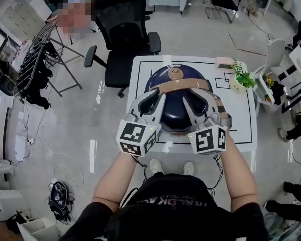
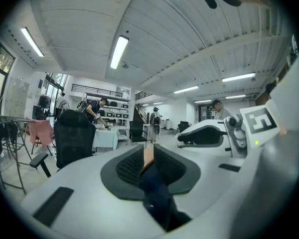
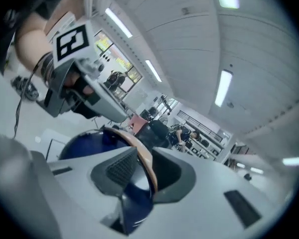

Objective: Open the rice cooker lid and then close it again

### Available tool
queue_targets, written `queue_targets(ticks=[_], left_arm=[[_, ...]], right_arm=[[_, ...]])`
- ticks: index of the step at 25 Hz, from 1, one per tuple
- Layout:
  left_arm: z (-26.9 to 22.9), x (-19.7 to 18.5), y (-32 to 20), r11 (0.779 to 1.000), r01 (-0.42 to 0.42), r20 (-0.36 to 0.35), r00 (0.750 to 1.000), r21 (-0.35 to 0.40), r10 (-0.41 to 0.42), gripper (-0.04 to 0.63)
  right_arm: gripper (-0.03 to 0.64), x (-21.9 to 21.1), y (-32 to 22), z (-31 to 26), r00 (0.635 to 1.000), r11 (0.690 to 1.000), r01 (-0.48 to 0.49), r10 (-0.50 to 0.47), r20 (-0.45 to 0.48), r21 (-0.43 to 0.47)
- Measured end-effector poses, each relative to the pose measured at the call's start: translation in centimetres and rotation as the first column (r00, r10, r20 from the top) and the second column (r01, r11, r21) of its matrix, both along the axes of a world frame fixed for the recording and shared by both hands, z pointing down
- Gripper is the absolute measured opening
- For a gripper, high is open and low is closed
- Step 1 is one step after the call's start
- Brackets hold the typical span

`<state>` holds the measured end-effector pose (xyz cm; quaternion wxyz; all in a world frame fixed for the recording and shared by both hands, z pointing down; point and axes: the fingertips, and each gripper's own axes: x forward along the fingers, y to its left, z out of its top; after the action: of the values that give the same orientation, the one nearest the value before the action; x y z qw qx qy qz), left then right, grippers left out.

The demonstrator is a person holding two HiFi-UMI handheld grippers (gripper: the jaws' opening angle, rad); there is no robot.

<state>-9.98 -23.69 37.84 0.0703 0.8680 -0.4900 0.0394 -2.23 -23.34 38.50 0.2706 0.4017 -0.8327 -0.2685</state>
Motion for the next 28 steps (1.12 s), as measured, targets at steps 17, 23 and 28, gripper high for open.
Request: queue_targets(ticks=[17,23,28], left_arm=[[-0.7,7.8,11.1,0.995,0.096,-0.035,0.995,0.039,-0.094,0.003],[-0.4,6.6,15.4,0.989,0.147,-0.024,0.989,0.013,-0.146,0.003],[-1.2,4.7,17.9,0.988,0.151,-0.024,0.988,0.021,-0.151,0.003]], right_arm=[[0.002,8.5,8.9,-4.4,0.7,0.898,0.38,-0.121,0.704,-0.224],[0.002,5.8,11.7,-3.2,0.694,0.849,0.451,-0.139,0.706,-0.276],[0.002,3.6,14.0,-3.6,0.693,0.844,0.453,-0.13,0.709,-0.287]])
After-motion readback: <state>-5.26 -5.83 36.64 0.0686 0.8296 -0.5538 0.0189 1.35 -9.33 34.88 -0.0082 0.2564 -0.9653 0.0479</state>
